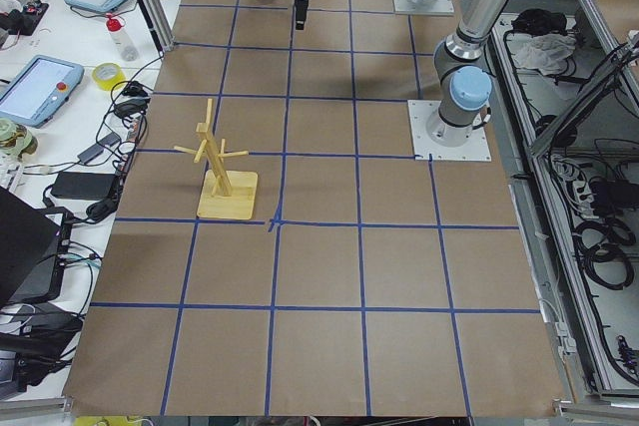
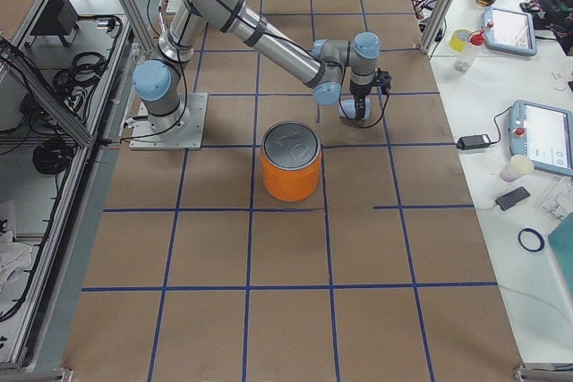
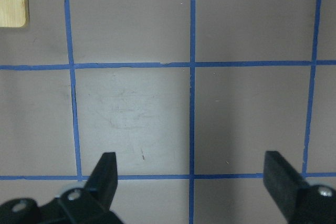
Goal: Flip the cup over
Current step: 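Lower the right gripper onto the light-blue cup and grasp it, then carry the cup with the right gripper toward the left arm's side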
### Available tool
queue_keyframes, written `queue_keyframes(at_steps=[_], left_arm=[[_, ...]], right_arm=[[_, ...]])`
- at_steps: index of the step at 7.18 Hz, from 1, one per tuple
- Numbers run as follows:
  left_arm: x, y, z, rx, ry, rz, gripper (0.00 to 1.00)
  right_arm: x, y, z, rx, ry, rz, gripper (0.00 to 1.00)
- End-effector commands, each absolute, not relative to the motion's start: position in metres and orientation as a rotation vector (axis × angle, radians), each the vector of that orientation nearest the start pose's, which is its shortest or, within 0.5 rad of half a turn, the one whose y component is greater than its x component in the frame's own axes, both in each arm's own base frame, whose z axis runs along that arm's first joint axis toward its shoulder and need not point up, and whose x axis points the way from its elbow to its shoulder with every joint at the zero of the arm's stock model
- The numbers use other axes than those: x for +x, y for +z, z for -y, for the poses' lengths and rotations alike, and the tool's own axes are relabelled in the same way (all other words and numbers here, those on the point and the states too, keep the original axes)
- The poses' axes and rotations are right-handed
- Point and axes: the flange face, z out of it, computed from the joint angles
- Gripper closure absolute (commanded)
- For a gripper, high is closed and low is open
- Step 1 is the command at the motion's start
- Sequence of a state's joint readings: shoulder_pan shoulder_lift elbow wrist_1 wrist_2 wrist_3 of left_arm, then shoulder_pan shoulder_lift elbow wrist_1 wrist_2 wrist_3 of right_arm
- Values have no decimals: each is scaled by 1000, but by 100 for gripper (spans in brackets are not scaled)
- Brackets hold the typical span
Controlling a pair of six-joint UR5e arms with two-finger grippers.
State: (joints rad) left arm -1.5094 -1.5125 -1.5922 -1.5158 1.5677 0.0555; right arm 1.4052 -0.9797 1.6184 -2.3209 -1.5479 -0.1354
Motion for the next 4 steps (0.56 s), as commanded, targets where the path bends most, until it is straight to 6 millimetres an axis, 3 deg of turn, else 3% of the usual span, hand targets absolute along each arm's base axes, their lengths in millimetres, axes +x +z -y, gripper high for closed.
queue_keyframes(at_steps=[1, 2, 3, 4], left_arm=[[-104, 511, 483, -7, -144, -3136, 0], [-104, 511, 483, -7, -144, -3136, 0], [-104, 511, 483, -7, -144, -3136, 0], [-104, 511, 483, -7, -144, -3136, 0]], right_arm=[[26, 207, 676, 28, -214, -3123, 26], [34, 229, 677, -94, -270, -3086, 29], [44, 242, 676, -329, -323, -3022, 29], [70, 252, 672, -518, -348, -2994, 28]])
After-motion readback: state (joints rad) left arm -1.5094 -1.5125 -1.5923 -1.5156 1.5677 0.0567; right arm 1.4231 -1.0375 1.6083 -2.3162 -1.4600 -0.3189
